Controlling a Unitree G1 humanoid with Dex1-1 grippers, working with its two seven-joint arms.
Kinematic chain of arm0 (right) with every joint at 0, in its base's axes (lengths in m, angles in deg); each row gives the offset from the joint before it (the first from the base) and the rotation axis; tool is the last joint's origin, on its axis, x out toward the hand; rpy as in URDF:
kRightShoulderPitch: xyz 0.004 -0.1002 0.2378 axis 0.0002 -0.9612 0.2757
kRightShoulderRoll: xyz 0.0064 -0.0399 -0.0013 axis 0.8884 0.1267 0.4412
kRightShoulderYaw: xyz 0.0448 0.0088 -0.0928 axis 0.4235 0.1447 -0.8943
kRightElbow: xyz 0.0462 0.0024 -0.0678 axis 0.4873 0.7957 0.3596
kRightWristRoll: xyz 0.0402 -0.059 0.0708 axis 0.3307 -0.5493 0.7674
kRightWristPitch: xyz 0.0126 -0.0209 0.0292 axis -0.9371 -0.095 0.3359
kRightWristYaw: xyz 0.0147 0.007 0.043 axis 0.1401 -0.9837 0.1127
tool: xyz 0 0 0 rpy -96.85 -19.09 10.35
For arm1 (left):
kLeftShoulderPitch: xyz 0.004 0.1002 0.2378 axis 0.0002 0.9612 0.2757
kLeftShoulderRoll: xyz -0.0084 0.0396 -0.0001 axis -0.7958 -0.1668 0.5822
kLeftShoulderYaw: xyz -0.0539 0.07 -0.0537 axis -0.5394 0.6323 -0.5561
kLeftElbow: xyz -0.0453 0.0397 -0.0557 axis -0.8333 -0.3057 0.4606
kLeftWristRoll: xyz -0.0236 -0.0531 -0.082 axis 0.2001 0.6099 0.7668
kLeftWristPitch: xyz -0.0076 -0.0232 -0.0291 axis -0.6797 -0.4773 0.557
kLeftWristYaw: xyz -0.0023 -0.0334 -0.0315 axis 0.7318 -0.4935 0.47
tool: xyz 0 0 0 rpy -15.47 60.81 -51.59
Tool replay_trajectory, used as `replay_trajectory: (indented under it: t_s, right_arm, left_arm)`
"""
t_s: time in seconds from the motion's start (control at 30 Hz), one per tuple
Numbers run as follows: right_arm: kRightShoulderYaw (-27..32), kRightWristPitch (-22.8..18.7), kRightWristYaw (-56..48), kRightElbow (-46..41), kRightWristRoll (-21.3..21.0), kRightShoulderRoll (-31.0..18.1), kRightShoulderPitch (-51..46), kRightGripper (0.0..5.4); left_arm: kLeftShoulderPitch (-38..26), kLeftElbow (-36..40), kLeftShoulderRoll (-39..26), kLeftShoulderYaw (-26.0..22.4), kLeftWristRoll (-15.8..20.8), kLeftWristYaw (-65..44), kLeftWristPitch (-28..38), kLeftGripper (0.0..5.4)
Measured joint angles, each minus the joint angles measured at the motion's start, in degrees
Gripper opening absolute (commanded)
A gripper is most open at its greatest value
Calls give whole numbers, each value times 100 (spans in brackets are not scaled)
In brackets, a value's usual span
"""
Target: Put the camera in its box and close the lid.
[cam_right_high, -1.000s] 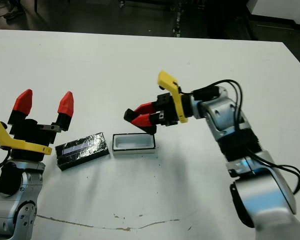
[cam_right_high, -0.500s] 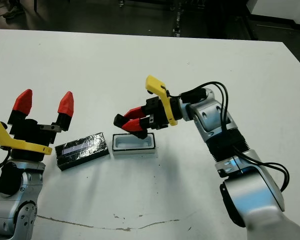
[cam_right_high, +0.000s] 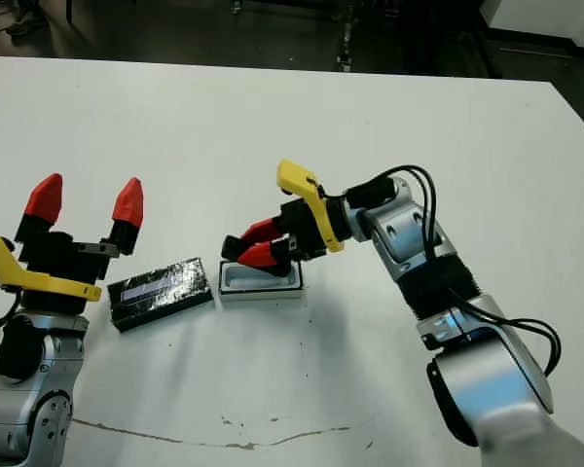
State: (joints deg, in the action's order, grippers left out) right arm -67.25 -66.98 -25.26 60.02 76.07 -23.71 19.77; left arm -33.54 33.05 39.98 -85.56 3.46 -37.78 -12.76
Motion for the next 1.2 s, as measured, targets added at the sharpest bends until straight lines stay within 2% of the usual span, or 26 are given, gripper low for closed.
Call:
replay_trajectory:
  t_s: [0.47,0.97,1.2]
  right_arm:
    - [-130,-167,34,-376,-181,-98,-193,169]
    - [-156,-64,95,-383,-220,-75,-271,169]
    - [-24,81,168,-117,-196,127,-264,169]
  left_arm:
    - [2,0,6,2,-13,1,18,540]
    - [10,0,22,8,-20,1,20,540]
    - [16,0,58,18,-18,0,21,540]
